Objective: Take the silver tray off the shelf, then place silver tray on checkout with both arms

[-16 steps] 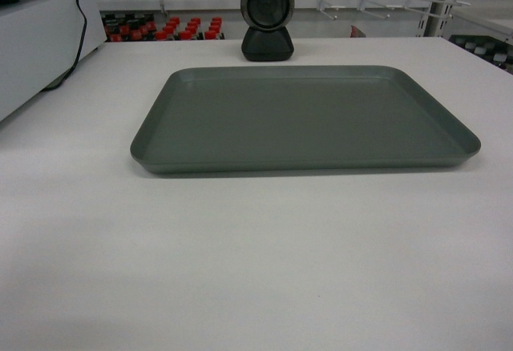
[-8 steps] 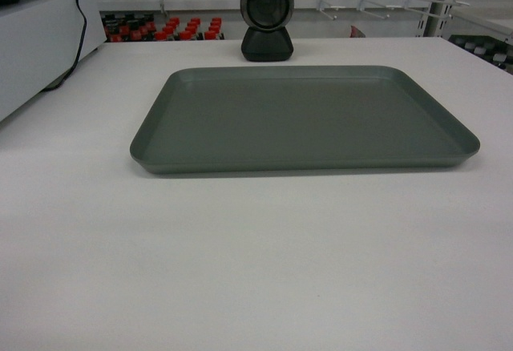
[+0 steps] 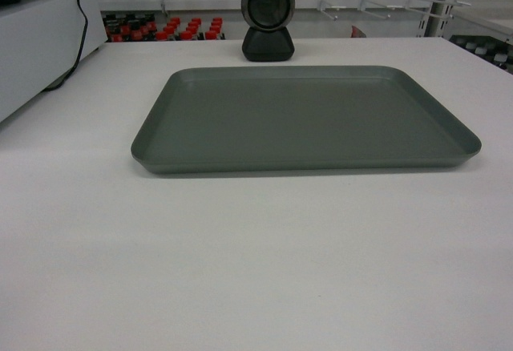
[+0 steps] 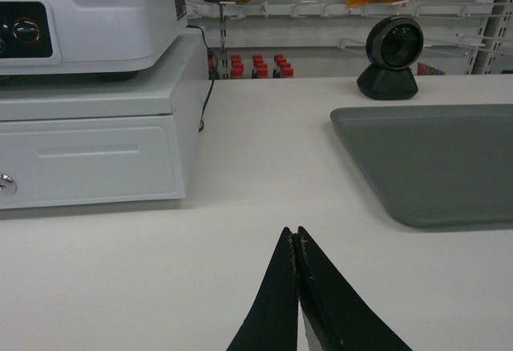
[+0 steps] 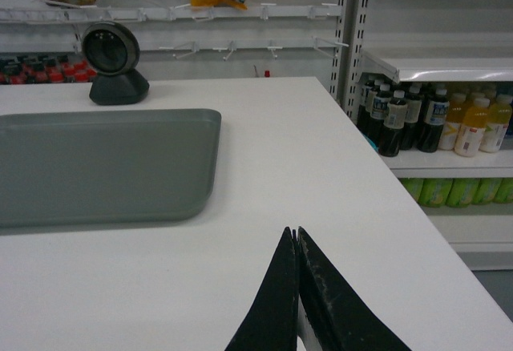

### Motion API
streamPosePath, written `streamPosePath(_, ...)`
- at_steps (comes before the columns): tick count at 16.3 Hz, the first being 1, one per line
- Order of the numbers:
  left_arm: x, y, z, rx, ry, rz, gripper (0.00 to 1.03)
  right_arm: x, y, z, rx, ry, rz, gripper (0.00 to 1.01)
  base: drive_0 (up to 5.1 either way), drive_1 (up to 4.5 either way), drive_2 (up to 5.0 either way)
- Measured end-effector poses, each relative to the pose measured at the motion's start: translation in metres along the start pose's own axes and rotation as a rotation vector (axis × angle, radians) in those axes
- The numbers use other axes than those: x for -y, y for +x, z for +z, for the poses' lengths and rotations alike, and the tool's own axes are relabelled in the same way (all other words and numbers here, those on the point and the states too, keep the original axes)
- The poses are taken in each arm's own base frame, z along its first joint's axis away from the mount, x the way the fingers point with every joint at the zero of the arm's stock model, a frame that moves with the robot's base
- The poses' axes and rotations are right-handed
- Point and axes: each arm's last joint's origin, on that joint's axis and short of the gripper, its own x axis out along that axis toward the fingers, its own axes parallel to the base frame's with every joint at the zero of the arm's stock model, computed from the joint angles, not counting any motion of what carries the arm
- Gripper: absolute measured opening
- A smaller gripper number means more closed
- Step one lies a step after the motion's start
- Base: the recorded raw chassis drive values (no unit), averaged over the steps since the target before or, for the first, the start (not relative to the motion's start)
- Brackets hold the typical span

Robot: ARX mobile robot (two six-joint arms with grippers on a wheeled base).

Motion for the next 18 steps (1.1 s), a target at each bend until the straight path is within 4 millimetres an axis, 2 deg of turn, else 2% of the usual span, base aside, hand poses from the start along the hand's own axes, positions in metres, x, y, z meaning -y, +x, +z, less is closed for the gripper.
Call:
streamPosePath(14, 0.0, -0.017, -0.002, -0.018, 0.0, 0.001, 0.02, 0.0, -0.017, 0.0, -0.003, 0.0, 0.0, 0.02, 0.0, 0.0, 0.0)
streamPosePath(16, 0.0, -0.025, -0.005, -0.029, 0.0, 0.002, 0.02, 0.0, -0.024, -0.007, -0.06, 0.0, 0.003, 0.02, 0.0, 0.0, 0.0)
streamPosePath(18, 0.0, -0.025, -0.003, -0.012, 0.0, 0.004, 0.02, 0.0, -0.028, 0.0, 0.01, 0.0, 0.003, 0.02, 0.0, 0.0, 0.0)
